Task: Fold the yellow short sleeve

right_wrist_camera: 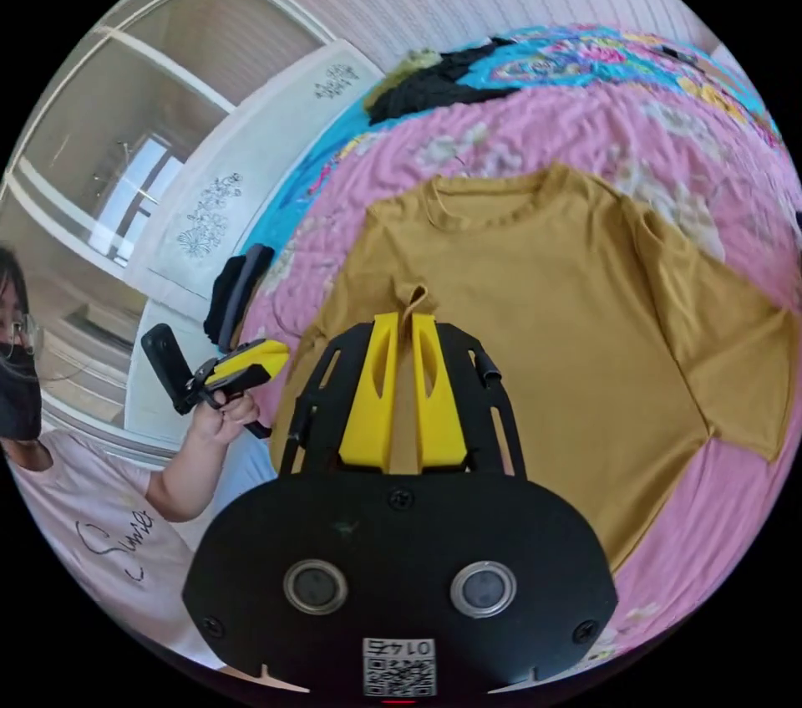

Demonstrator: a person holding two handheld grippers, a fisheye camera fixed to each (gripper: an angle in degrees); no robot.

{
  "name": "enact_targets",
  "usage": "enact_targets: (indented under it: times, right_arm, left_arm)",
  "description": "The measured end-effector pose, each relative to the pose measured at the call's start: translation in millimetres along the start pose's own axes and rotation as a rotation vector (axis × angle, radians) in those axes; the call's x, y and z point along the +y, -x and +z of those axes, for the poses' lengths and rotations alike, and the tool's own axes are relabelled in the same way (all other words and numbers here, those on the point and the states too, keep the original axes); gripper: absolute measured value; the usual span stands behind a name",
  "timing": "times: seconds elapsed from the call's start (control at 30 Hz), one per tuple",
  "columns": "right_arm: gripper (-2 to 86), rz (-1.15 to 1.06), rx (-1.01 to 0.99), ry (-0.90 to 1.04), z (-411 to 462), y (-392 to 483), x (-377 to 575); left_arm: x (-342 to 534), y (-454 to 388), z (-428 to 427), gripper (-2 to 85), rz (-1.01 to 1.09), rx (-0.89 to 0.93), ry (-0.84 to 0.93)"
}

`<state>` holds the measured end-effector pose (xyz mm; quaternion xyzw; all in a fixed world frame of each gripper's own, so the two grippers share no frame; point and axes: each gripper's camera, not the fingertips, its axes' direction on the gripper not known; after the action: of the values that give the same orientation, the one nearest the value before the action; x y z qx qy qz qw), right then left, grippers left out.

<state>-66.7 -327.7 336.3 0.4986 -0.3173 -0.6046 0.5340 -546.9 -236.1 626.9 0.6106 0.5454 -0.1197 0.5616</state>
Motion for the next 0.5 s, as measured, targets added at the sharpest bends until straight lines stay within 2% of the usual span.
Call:
enact_targets:
  times: [0.13,0.33,0.43,0.5]
  right_arm:
    - [5.5,0.062,0.039,0.067,-10,-20,4]
    - [5.0,0.010,0.151,-0.049,-45,3,-30]
    - [6.1,-0.103,0.059,-0.027,-24,37,-85]
    - [7.6,-0.180,0.002,0.058,15,68,-137]
  left_arm:
    - [15,-6,11,4.0,0.002,-0.105,0.042]
    - [13,0,35,4.9,0.047,-0.335,0.071]
    - [10,7,68,5.2,0.045,-0.354,0.107]
    - [13,14,100,4.9,0.036,-0.353,0.186]
